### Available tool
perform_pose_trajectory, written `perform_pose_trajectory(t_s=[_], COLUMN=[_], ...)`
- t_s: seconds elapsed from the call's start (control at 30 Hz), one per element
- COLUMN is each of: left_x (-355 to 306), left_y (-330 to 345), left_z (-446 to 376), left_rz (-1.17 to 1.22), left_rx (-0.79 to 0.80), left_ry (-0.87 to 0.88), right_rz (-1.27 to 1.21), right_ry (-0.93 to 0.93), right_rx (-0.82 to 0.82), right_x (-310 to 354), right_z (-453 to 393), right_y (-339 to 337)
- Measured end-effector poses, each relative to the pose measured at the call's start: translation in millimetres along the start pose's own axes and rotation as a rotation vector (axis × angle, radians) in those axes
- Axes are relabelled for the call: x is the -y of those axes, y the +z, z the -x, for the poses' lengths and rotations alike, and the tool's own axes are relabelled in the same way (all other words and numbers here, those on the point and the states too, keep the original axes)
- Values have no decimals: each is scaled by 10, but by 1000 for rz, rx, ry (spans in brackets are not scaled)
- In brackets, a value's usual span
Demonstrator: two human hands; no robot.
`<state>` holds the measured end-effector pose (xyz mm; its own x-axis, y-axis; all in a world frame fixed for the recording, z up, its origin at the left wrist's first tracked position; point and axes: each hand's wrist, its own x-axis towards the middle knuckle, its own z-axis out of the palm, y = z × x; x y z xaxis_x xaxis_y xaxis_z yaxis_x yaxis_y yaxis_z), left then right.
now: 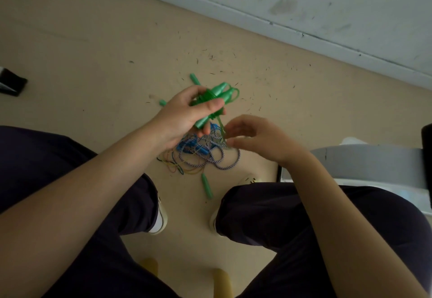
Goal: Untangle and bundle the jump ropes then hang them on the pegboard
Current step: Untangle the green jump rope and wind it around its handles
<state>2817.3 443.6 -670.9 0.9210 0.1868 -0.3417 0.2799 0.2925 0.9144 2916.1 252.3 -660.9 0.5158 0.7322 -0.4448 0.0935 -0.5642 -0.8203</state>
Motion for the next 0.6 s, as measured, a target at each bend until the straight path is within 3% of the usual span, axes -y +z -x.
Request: perform_pose_trajectory(t_s=[0.13,0.23,0.4,0.6], left_x=[8,9,35,-40], left_y=[65,70,80,95], left_z=[33,32,23,46], left_rz=[79,65,123,244], left_rx=[117,75,-59,5], left_ry=[-35,-31,42,96], right_rz=[-180,-218,-105,-67], right_ry=[-107,-116,-58,-20], right_rx=[-3,62,-8,13], right_x=[65,71,45,70], right_z=[-5,1,-6,4], right_y=[93,144,136,141])
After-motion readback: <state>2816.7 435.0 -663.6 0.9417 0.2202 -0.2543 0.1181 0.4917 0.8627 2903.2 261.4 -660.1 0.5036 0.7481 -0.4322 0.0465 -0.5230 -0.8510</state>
